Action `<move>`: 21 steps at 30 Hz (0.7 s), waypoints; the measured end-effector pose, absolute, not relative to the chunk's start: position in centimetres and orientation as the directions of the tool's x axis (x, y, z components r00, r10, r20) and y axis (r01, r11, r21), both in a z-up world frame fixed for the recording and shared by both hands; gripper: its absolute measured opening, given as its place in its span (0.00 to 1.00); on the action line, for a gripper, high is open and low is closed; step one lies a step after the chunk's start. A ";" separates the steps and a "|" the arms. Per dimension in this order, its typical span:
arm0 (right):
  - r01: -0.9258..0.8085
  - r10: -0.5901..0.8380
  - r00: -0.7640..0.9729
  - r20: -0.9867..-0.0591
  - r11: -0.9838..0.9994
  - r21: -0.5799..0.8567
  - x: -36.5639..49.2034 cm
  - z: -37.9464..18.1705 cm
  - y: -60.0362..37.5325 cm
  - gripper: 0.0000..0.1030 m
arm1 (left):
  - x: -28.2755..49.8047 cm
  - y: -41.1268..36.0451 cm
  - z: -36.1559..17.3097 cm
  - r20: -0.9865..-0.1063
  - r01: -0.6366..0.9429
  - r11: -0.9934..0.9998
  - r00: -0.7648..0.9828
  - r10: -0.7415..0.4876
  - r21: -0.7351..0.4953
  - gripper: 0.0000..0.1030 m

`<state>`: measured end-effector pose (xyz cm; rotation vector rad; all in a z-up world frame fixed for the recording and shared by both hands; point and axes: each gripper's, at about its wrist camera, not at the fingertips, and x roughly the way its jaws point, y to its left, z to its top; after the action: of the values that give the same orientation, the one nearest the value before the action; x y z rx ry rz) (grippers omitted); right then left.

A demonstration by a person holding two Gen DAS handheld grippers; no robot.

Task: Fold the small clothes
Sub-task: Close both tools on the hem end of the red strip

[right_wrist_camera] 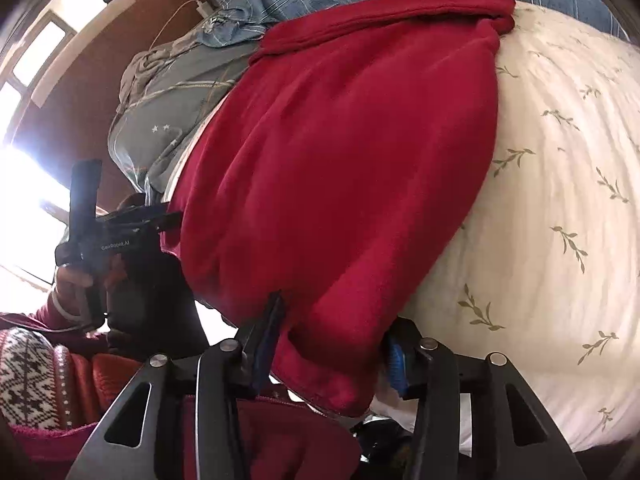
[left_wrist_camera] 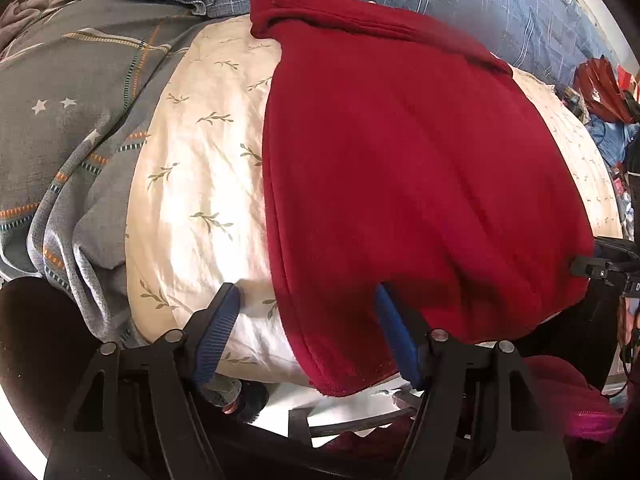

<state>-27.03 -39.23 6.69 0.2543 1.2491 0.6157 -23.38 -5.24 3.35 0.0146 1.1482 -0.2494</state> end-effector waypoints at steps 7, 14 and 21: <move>-0.284 0.576 0.195 -0.794 0.808 0.516 -27.0 7.1 -38.9 0.35 | -23.4 -5.2 3.3 -0.905 0.208 0.971 0.380 -0.192 -0.119 0.71; -0.308 0.580 0.170 -0.797 0.799 0.516 -26.9 6.7 -38.7 0.39 | -23.4 -3.8 3.7 -0.905 0.178 0.976 0.384 -0.183 -0.122 0.38; -0.305 0.586 0.171 -0.792 0.796 0.523 -26.9 6.8 -38.6 0.41 | -23.6 -4.8 3.9 -0.908 0.215 0.964 0.353 -0.226 -0.156 0.36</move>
<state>-26.93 -38.56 6.75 0.2677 1.2478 0.6432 -23.56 -4.78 3.87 -0.0101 1.1762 -0.2853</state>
